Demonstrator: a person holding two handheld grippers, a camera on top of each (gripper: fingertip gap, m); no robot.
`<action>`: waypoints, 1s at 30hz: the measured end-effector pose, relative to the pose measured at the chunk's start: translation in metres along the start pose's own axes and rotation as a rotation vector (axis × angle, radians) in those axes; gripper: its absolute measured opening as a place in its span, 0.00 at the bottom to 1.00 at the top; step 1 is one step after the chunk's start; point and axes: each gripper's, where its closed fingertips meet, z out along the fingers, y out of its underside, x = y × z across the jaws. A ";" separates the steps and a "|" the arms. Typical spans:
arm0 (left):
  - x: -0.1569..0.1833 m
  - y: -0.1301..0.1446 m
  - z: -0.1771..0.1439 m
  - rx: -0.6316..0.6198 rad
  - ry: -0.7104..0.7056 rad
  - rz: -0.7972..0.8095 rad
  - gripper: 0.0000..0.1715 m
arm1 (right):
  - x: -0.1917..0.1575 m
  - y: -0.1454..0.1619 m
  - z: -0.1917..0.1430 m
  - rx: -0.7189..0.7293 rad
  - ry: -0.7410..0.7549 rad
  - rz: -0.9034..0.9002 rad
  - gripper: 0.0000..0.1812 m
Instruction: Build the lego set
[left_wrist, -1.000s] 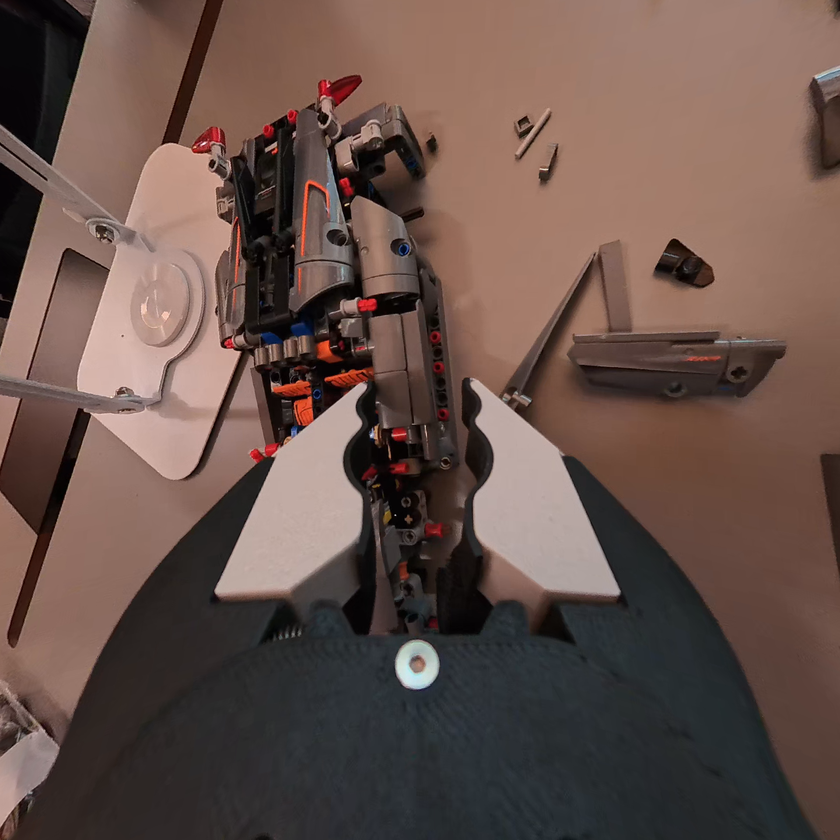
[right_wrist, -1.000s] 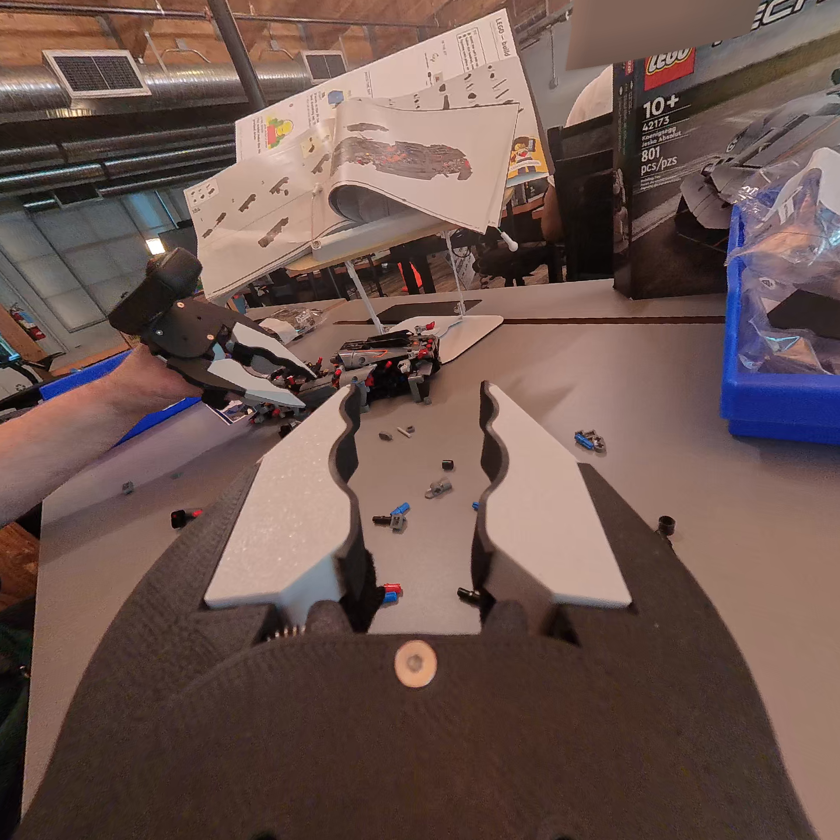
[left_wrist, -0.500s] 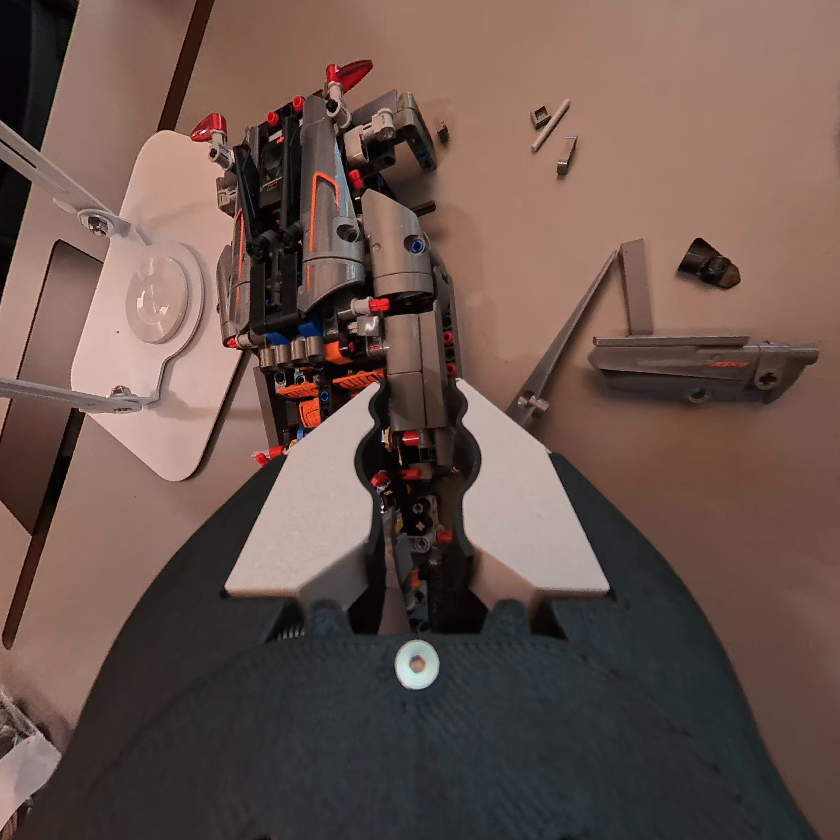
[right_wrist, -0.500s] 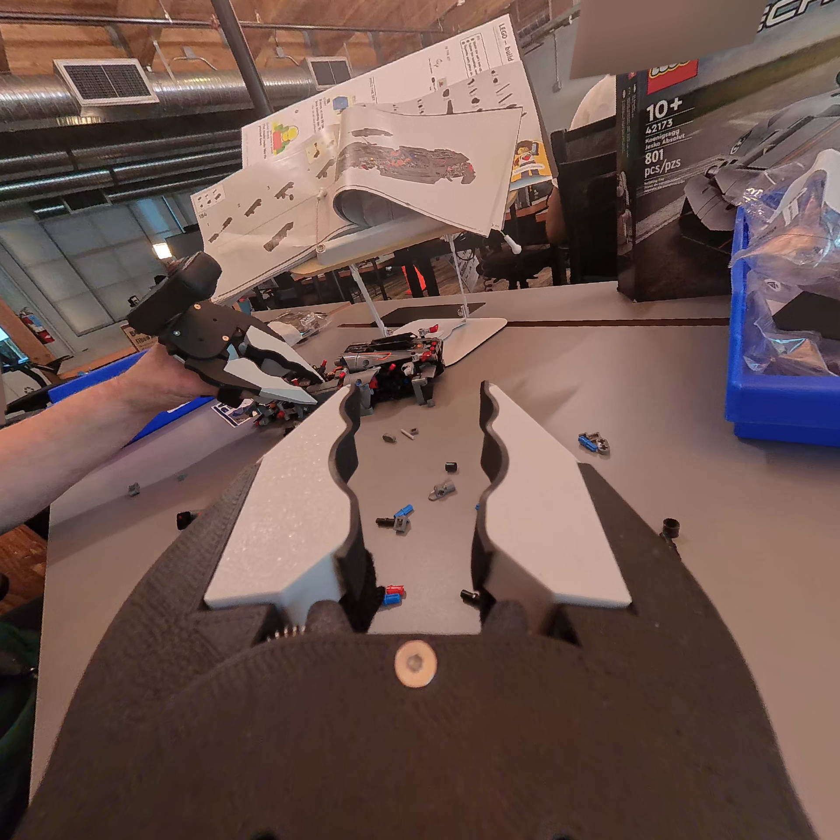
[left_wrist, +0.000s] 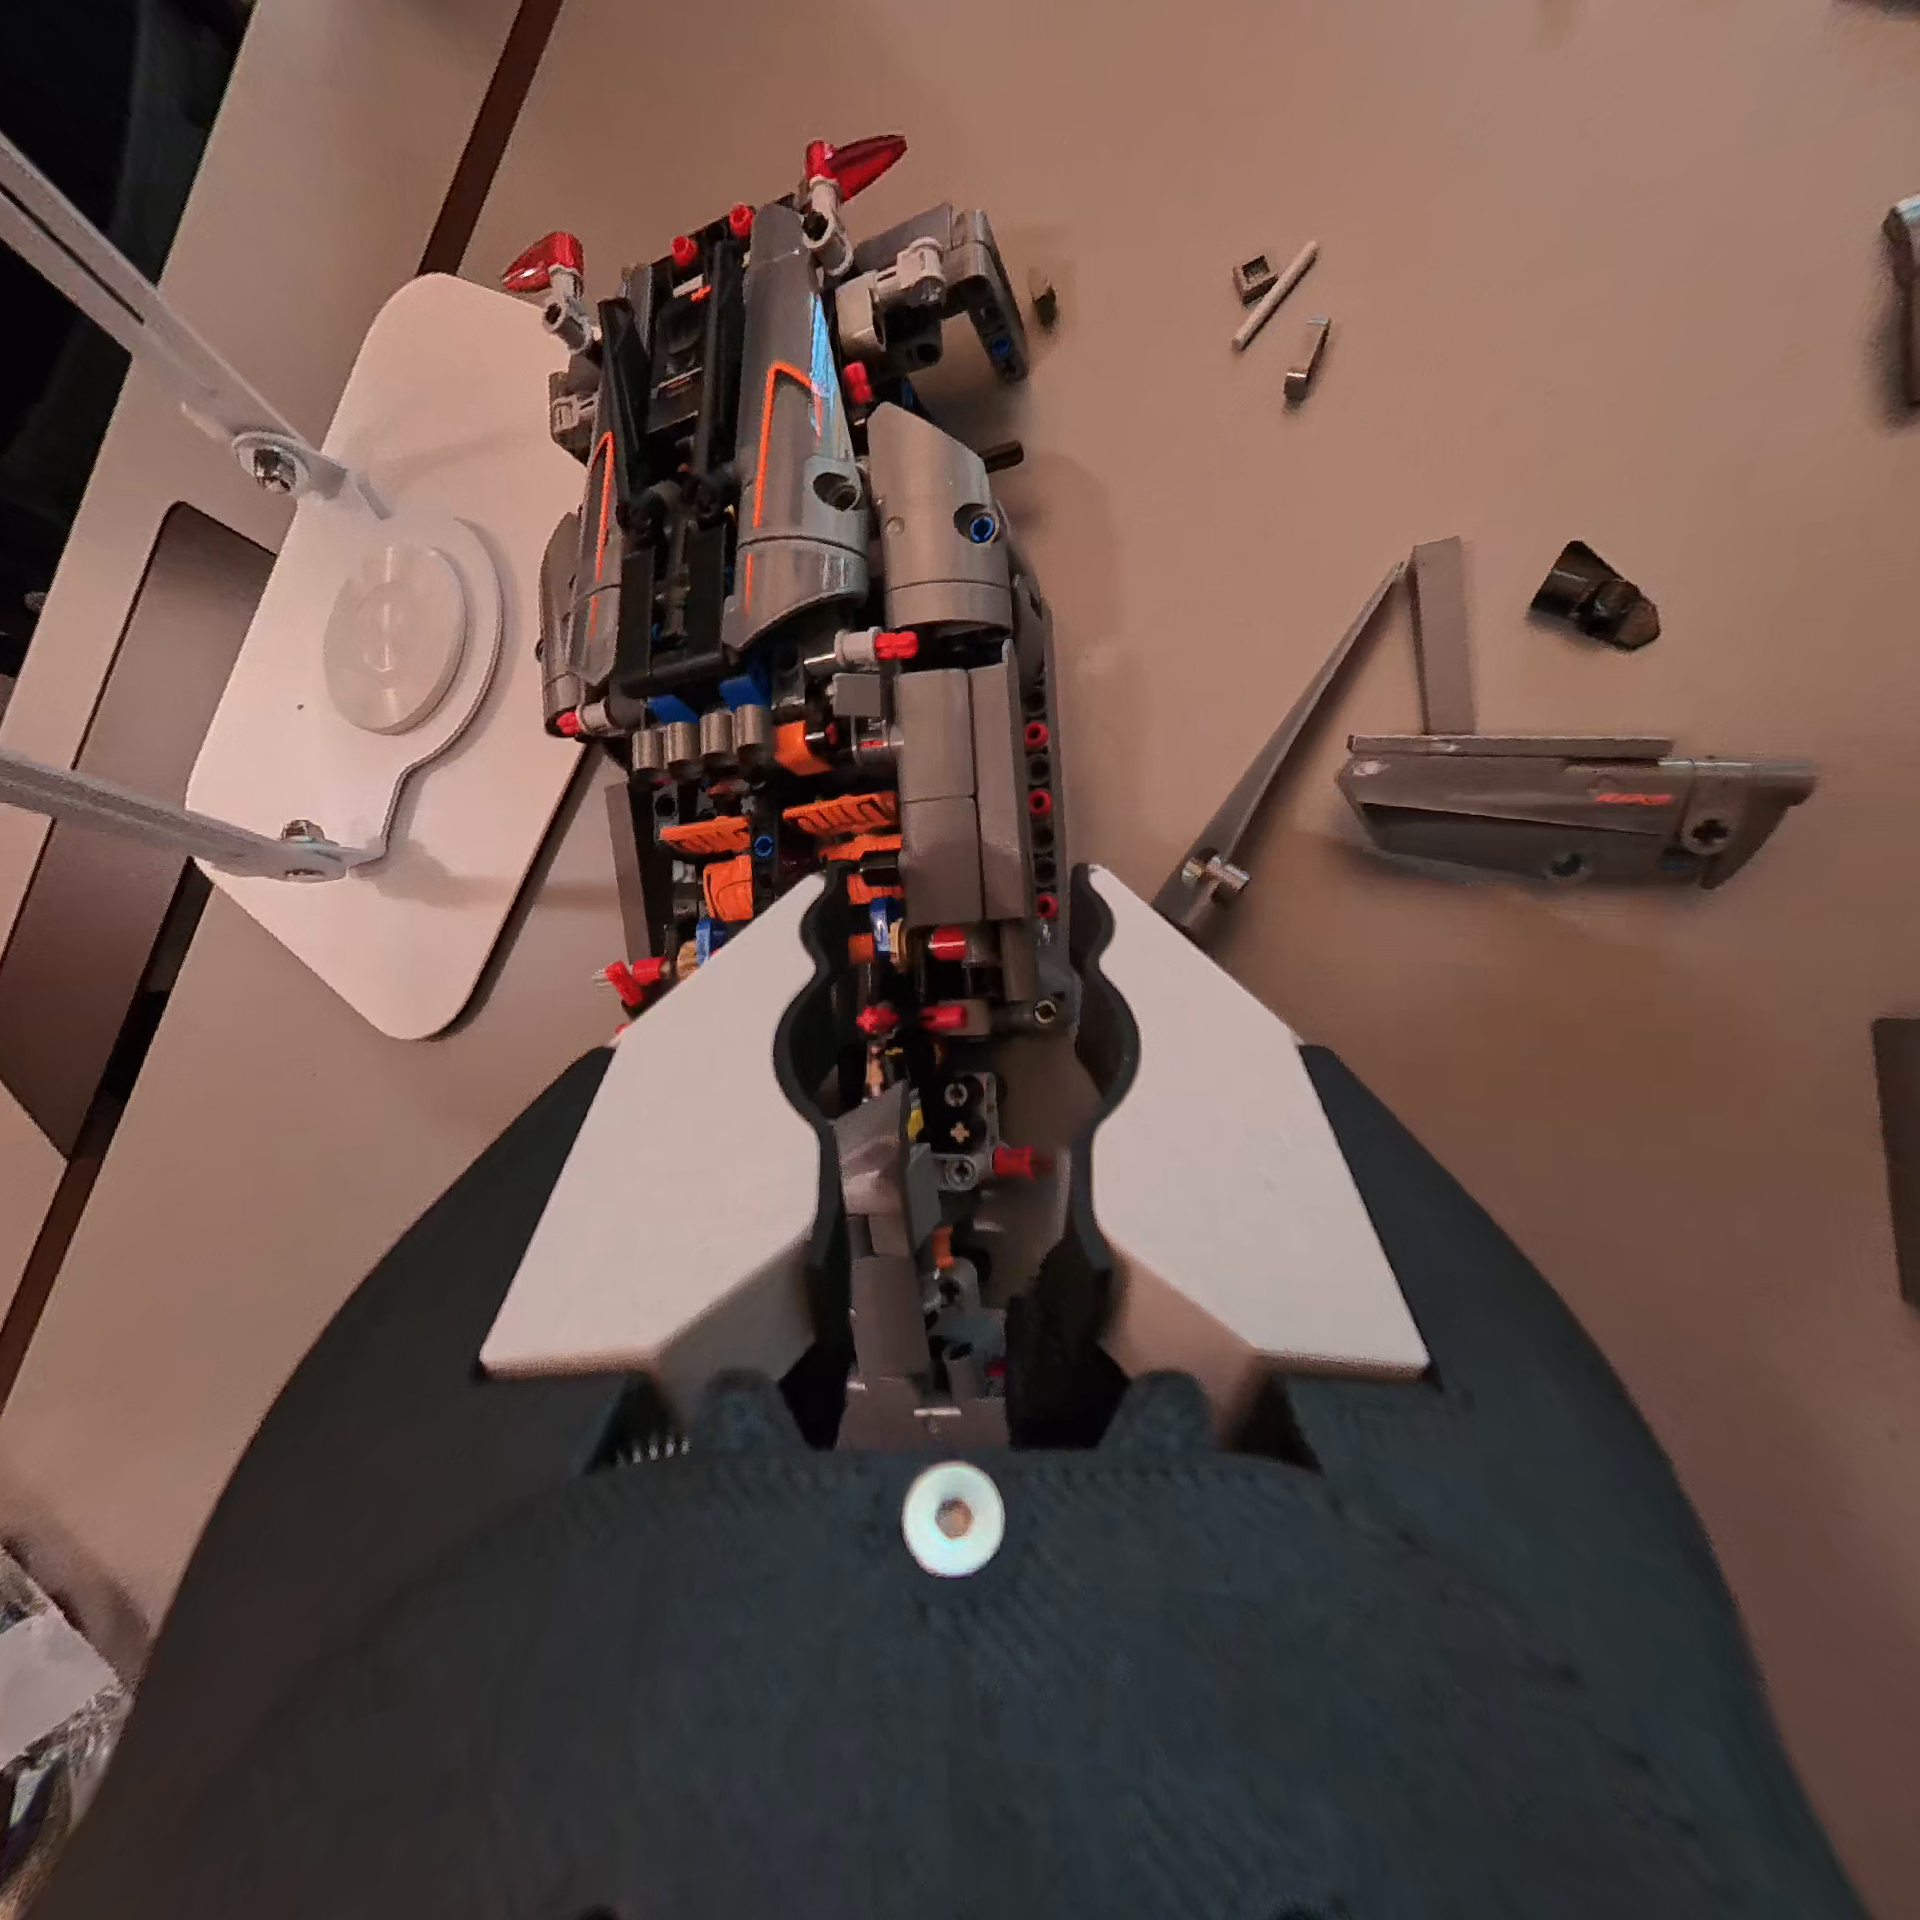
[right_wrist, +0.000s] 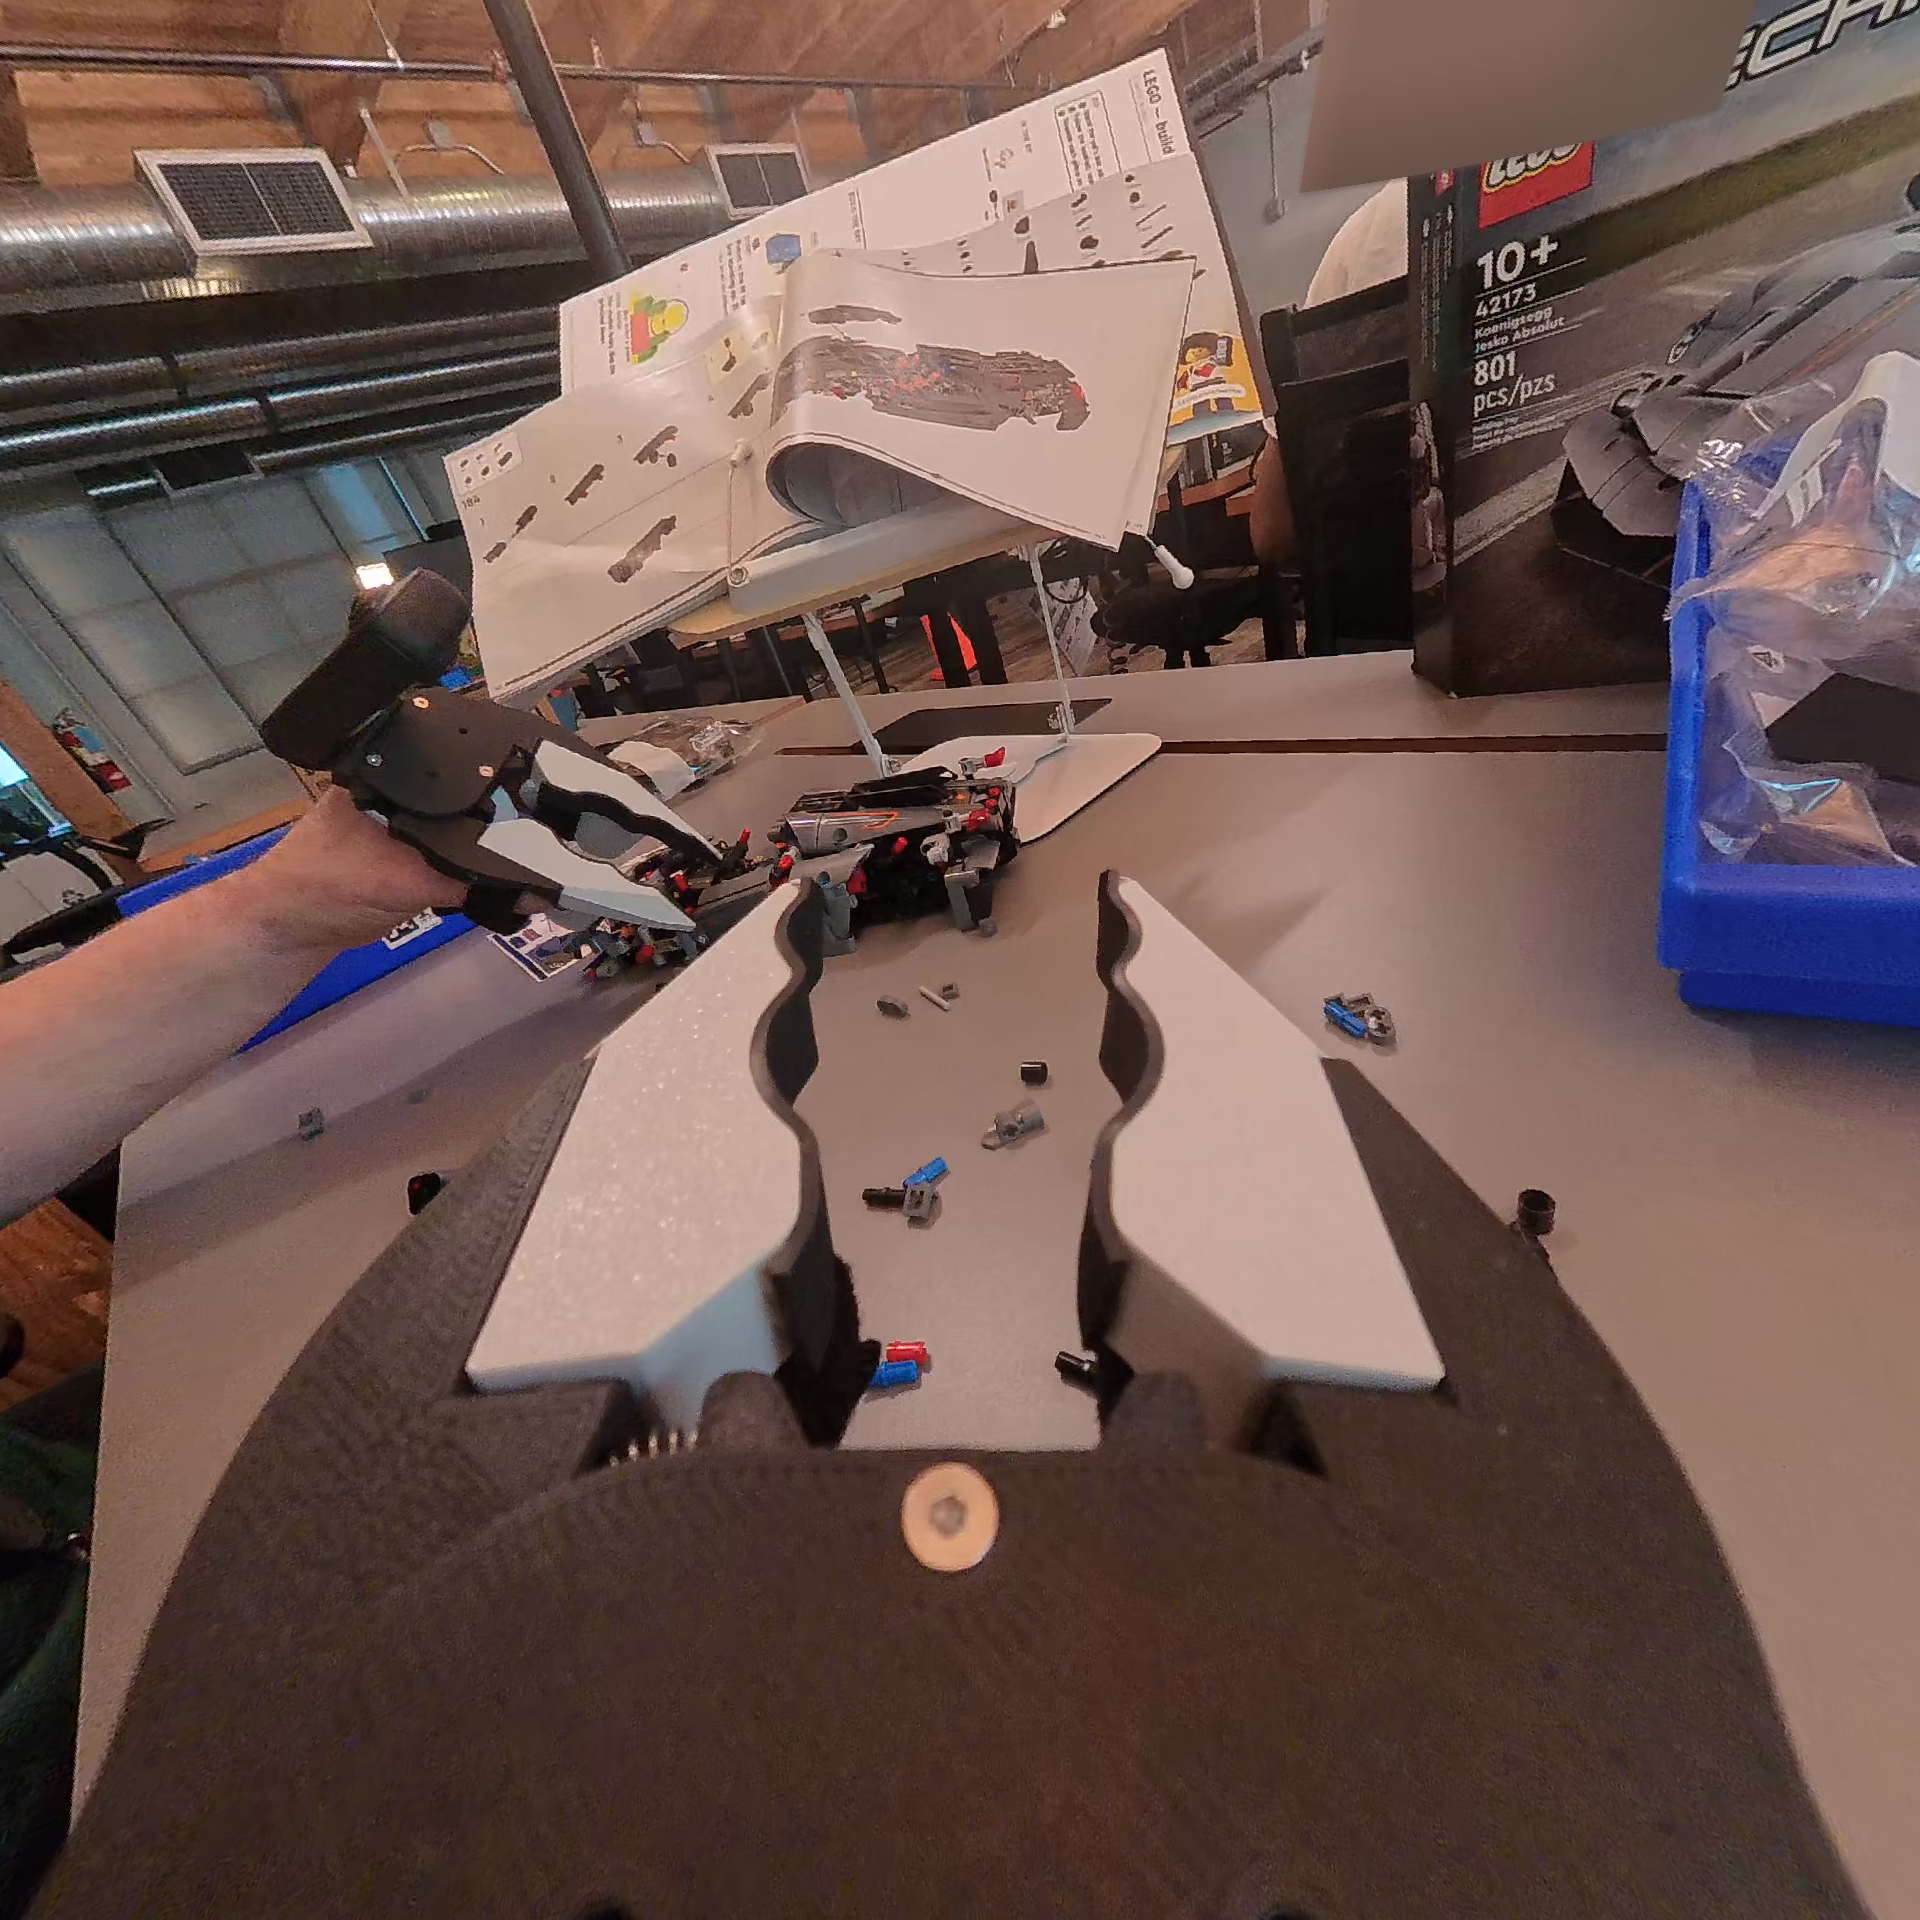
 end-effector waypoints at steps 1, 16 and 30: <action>0.000 0.001 -0.002 0.000 0.000 -0.004 0.24 | 0.000 0.000 0.000 -0.001 0.000 -0.001 0.28; 0.077 -0.016 -0.046 0.172 0.177 -0.037 0.29 | -0.016 0.021 0.016 -0.123 -0.021 -0.118 0.24; 0.108 -0.020 0.009 0.085 0.205 -0.035 0.50 | -0.007 0.018 0.012 -0.100 -0.002 -0.071 0.25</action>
